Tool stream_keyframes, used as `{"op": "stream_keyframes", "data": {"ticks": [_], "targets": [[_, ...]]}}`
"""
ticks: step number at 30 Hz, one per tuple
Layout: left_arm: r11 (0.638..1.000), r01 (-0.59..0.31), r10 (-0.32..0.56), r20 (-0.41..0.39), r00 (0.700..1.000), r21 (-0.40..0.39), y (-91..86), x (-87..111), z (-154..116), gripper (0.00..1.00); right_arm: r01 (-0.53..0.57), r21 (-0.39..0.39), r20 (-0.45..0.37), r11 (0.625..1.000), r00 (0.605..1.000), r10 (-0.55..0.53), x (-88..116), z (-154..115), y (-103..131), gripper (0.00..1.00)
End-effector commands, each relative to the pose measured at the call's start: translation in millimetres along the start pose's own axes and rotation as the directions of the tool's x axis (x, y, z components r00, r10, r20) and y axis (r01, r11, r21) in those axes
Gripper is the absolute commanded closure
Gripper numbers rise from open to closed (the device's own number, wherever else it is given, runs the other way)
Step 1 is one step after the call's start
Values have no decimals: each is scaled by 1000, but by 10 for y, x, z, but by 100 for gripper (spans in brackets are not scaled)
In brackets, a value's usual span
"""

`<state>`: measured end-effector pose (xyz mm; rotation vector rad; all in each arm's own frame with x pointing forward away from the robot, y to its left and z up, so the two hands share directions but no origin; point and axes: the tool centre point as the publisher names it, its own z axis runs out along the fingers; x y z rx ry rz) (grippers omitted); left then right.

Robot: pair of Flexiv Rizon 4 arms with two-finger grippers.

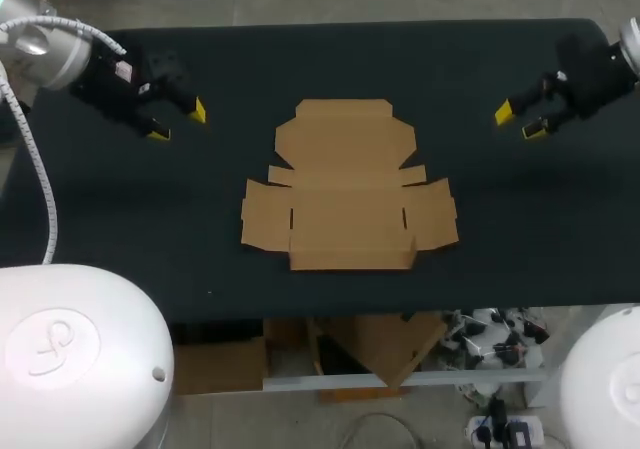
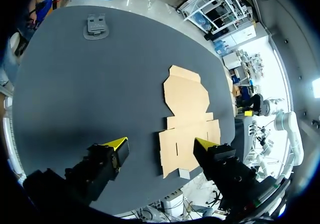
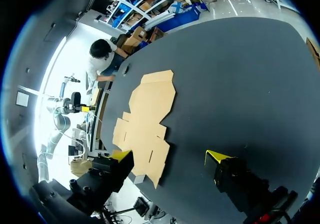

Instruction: Assemble the packaging by folding the flat box into shape, placing the metal phone stand inside, and closing the box properly

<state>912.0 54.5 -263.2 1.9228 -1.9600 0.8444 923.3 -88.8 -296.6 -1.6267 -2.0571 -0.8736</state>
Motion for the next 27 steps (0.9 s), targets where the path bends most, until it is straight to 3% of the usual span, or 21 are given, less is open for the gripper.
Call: {"op": "stream_keyframes", "data": {"ticks": [1,2,7,27], "targets": [[1000,3,-3,-5,1000,-11,-57,-49,89,100,-9,23,-1,1000,1000,9,-42,75,96,96],[1000,4,-4,-3,1000,-12,-68,-63,126,100,-19,26,6,999,1000,19,-58,100,108,100],[1000,6,-6,0,1000,-29,-132,-95,266,100,-44,33,-4,998,999,44,-142,232,154,100],[998,-22,20,-39,999,-60,-102,-177,668,100,-55,49,11,997,998,55,-117,640,81,100]]}}
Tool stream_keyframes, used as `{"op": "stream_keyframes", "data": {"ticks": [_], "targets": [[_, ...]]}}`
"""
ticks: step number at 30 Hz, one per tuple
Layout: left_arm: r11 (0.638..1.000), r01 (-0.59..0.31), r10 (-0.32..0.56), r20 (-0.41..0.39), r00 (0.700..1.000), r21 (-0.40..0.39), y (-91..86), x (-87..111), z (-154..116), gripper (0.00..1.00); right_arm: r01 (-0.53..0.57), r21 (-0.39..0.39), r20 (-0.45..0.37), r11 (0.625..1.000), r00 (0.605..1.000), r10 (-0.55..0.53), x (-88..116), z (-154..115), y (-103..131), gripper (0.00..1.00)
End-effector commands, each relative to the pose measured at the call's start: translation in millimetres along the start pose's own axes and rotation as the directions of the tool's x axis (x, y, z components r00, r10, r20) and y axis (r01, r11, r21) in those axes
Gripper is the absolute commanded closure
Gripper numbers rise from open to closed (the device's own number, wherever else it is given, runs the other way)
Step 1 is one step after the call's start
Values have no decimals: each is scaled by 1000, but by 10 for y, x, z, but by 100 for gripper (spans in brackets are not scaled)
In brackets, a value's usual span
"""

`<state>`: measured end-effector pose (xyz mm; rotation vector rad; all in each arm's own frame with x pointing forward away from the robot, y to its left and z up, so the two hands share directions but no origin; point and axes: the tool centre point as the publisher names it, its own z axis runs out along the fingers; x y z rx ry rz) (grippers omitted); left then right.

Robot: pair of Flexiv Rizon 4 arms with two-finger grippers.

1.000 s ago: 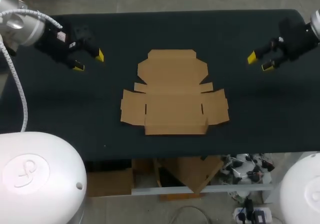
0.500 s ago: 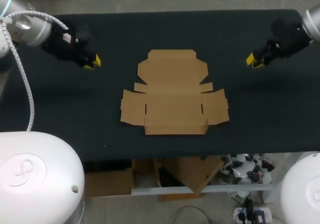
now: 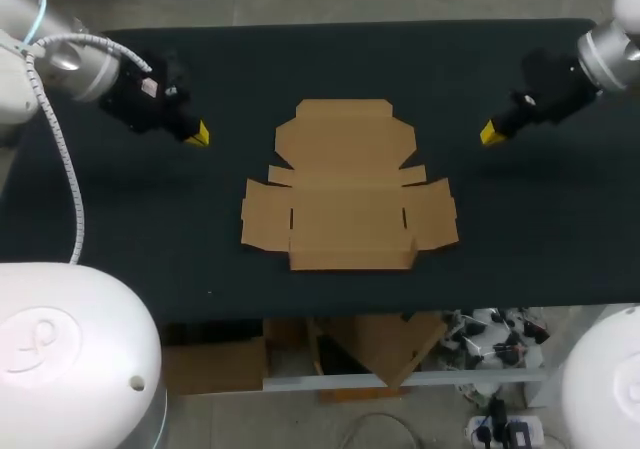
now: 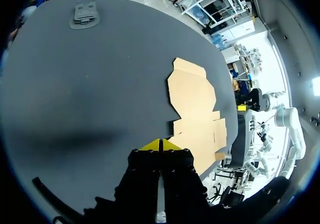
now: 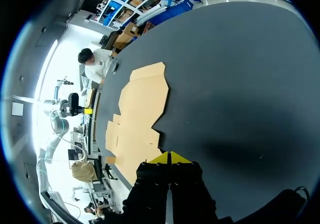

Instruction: Assemble the packaging by folding the flat box into shape, placing the metal phone stand inside, and closing the box properly

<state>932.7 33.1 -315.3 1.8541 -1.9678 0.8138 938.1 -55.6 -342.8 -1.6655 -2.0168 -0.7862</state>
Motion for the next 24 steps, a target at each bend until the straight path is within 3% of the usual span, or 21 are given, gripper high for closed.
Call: {"op": "stream_keyframes", "data": {"ticks": [1,8,24], "targets": [[1000,-1,1,-11,1000,-10,-21,-42,97,100,5,2,-9,1000,1000,-5,-24,76,7,100],[999,-31,31,-23,999,-5,84,-35,250,100,23,8,-18,1000,1000,-23,-7,208,-14,100],[996,-83,82,-31,996,-19,127,-18,628,100,31,17,-36,999,999,-31,-20,507,-74,100]]}}
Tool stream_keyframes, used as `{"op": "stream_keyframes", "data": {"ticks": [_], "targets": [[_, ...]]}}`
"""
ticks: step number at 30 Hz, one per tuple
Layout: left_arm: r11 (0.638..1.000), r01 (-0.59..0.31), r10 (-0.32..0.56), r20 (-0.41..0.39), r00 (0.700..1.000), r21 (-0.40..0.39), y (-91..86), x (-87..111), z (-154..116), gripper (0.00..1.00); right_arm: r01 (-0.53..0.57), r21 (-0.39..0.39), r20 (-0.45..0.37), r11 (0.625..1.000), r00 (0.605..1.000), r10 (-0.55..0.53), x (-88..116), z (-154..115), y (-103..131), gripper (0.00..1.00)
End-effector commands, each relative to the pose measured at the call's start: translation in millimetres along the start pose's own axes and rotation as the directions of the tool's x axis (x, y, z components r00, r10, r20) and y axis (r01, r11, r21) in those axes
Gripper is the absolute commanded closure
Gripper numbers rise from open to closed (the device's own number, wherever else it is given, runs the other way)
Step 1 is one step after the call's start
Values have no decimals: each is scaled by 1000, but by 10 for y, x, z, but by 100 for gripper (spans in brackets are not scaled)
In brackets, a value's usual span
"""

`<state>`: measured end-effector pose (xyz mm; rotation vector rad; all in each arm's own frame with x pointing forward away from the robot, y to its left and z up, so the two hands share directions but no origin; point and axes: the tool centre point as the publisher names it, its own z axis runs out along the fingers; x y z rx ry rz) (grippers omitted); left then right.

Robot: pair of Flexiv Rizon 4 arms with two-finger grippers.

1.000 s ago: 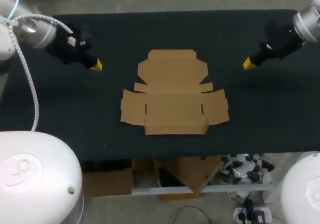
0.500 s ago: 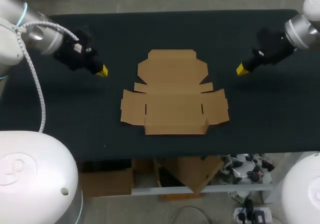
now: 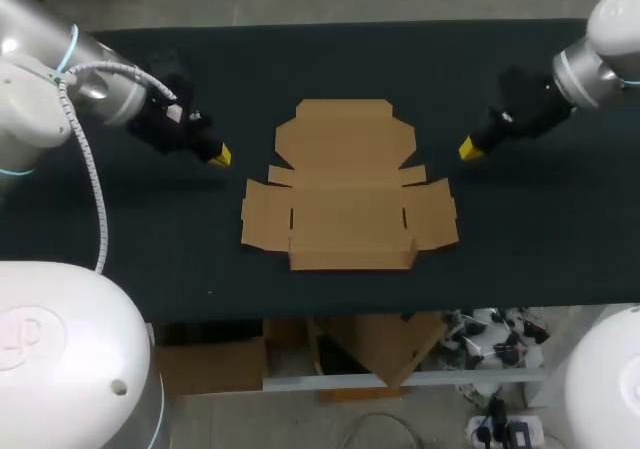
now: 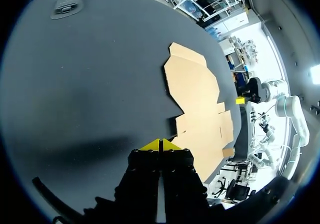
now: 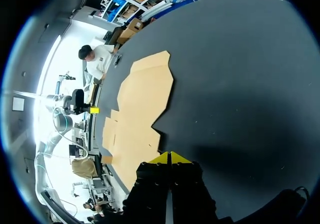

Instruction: Assemble the packaging by folding the flat box into shape, placing the metal phone stand inside, and closing the box properly

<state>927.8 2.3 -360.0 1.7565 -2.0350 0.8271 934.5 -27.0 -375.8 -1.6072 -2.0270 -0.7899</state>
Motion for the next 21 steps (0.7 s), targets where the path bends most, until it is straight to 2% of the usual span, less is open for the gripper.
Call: {"op": "stream_keyframes", "data": {"ticks": [1,21], "targets": [[1000,-12,13,-5,1000,8,-2,-11,116,100,2,-5,-8,1000,1000,-2,-37,88,-20,100],[999,-35,35,-41,999,2,-53,28,341,100,41,16,-30,999,999,-41,-30,393,13,100]]}}
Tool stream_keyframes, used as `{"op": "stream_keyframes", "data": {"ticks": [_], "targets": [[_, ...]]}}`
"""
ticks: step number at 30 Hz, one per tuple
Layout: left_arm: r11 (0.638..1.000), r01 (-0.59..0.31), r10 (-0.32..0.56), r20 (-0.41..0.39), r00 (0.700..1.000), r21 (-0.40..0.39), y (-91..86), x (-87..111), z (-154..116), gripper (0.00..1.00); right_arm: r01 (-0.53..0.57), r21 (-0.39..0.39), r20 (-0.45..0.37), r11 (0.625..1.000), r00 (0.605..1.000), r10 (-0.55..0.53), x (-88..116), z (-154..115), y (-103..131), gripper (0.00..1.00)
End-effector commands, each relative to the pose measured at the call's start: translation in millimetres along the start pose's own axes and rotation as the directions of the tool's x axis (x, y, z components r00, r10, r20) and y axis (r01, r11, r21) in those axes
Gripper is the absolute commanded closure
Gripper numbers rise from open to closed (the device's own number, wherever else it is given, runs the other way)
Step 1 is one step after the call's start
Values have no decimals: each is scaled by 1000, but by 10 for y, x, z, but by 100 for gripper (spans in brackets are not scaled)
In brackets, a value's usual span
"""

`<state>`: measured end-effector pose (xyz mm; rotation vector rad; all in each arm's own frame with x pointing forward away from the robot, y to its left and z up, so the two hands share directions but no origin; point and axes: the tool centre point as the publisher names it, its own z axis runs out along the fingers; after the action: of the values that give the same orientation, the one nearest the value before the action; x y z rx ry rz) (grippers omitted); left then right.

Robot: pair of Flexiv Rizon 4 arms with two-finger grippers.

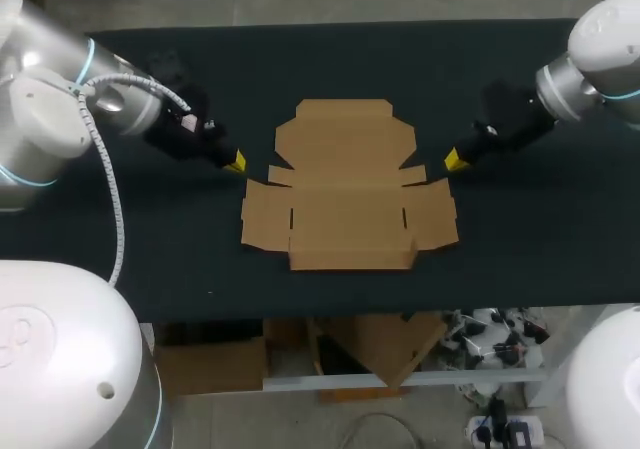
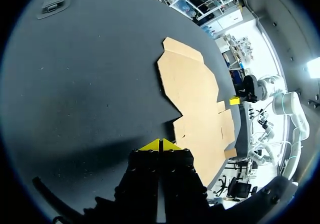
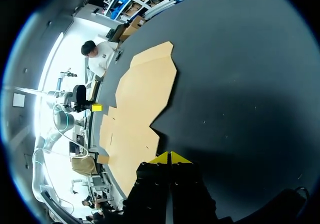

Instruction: Assemble the packaging by folding the flat box into shape, placing the metal phone stand inside, and closing the box properly

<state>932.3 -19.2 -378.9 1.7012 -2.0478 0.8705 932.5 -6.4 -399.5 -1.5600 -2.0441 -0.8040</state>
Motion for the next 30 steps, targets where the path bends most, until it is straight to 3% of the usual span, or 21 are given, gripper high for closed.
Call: {"op": "stream_keyframes", "data": {"ticks": [1,8,20,30], "targets": [[1000,1,-1,-9,1000,-7,-31,-23,63,100,17,6,-12,1000,1000,-17,-31,87,37,100],[1000,3,-3,-25,1000,-4,-27,-17,118,100,33,-12,-28,999,999,-33,-37,169,25,100],[1000,4,-4,-33,999,14,-33,-15,172,100,-51,-61,9,997,999,52,25,266,8,100],[1000,4,-3,-30,1000,23,-19,-4,203,100,-77,-81,-23,994,997,75,21,321,-3,100]]}}
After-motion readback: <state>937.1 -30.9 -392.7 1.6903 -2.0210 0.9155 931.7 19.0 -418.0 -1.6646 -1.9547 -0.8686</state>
